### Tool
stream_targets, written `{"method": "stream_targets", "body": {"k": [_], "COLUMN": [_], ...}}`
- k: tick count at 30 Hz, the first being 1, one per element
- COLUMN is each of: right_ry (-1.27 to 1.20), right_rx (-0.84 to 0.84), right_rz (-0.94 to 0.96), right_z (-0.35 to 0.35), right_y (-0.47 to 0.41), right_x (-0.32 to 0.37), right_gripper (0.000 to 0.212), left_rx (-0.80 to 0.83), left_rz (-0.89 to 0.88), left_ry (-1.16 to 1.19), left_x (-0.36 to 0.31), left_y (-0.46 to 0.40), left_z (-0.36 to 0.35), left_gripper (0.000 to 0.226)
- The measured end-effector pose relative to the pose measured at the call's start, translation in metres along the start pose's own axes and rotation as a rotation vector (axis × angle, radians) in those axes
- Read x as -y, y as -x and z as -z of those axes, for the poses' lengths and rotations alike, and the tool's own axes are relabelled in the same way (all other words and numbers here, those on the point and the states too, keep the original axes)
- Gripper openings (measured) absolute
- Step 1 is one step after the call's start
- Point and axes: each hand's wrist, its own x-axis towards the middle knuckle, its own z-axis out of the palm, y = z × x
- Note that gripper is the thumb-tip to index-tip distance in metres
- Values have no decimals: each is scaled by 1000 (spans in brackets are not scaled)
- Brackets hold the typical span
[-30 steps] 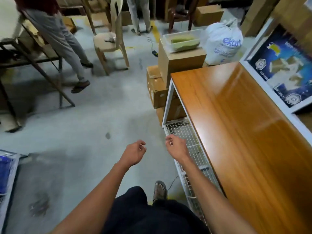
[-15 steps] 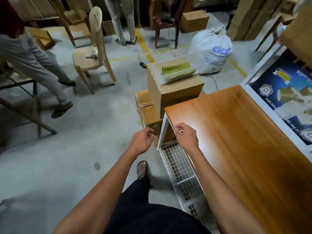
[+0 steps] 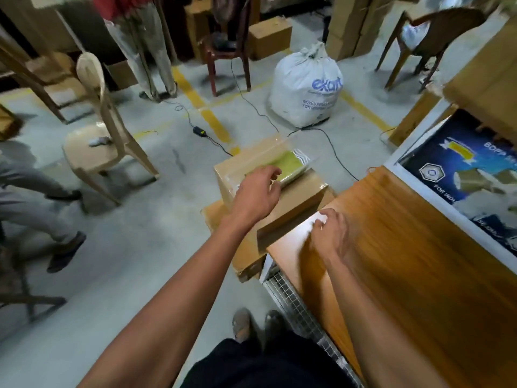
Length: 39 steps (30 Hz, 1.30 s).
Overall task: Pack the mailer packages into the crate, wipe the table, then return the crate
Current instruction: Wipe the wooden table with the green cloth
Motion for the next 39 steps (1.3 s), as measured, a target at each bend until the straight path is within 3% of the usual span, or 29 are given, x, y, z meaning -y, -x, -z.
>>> {"method": "stream_targets", "body": {"k": [7, 15, 28, 36, 39], "right_ry": [345, 496, 518, 491, 477], "right_rx": [72, 98, 80, 138, 161], "right_rz": [57, 67, 78, 79, 77], "right_z": [-25, -25, -25, -21, -14], "right_y": [-21, -46, -71, -69, -55], "right_x": [-36, -60, -57, -60, -67], "right_gripper": [55, 68, 68, 71, 70], "left_rx": [226, 538, 424, 234, 186], "left_rz": [-11, -238, -265, -176, -225], "left_ry": [-225, -346, -300, -166, -70], "left_x": [10, -3, 6, -17, -31], "left_y": [-88, -144, -156, -144, -136], "left_z": [-21, -48, -44, -1, 18], "left_gripper": [43, 62, 15, 29, 28]}}
